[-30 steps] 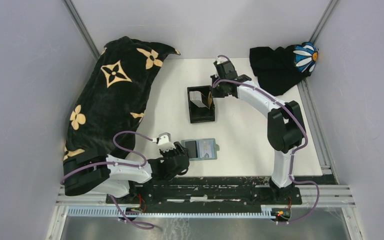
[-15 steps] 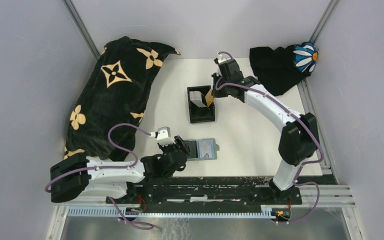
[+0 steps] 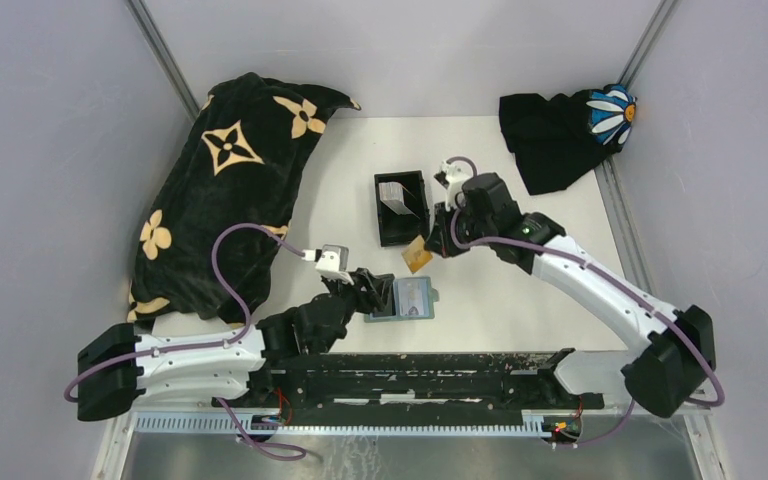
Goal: Put the credit cards into the card holder
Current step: Pick up the credit card from the storage box.
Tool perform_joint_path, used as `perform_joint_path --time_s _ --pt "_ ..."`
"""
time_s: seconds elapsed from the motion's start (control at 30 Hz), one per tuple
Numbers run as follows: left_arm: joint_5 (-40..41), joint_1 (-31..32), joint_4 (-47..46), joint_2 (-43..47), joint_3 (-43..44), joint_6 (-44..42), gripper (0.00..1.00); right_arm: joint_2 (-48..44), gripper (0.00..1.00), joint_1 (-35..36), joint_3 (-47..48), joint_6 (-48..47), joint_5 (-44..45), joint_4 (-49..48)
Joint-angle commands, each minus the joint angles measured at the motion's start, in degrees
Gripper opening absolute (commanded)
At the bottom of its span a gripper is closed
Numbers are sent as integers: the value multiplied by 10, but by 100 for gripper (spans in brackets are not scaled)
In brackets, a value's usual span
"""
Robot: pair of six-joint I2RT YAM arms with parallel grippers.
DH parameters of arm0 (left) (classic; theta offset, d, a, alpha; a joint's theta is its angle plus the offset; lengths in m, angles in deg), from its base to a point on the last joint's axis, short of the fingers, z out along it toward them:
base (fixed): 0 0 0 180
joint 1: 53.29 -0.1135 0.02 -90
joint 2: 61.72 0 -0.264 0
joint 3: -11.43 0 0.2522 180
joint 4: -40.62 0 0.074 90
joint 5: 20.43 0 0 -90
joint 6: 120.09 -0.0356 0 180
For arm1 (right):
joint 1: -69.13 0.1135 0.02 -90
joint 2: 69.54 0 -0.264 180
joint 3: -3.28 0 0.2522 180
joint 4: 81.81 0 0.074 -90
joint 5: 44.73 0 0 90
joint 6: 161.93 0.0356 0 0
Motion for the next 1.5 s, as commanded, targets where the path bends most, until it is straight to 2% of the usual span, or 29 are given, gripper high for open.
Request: perform_joint_path --time_s 0.0,0.2,0.4,0.63,0.87,1.03,1.1,1.23,1.37,1.47 --pt "-87 0 -67 19 -7 -111 67 -67 1 20 -68 20 -89 -34" --pt "-182 0 -88 57 -27 -141 73 -131 1 41 -140 56 -149 -69" --pt "-240 -2 -104 110 -62 -143 75 -166 1 41 -178 82 -203 -98" --pt "-290 -2 -79 135 -65 -150 77 -160 1 41 -187 97 -259 -128" --pt "-317 -11 -58 115 -51 -148 77 -145 1 41 -190 110 -304 -158" --pt "-364 -43 -61 113 -52 -141 75 -137 1 41 -187 111 -329 -163" --pt "-398 -64 -65 111 -52 -134 72 -133 1 41 -185 110 -333 -165" --pt "-461 -107 -87 112 -63 -111 55 -118 1 41 -181 102 -334 -163" --pt "-505 -132 -101 112 -70 -99 33 -104 1 41 -181 105 -335 -177" --pt "-527 -141 -106 104 -70 -95 23 -92 1 41 -178 112 -337 -193"
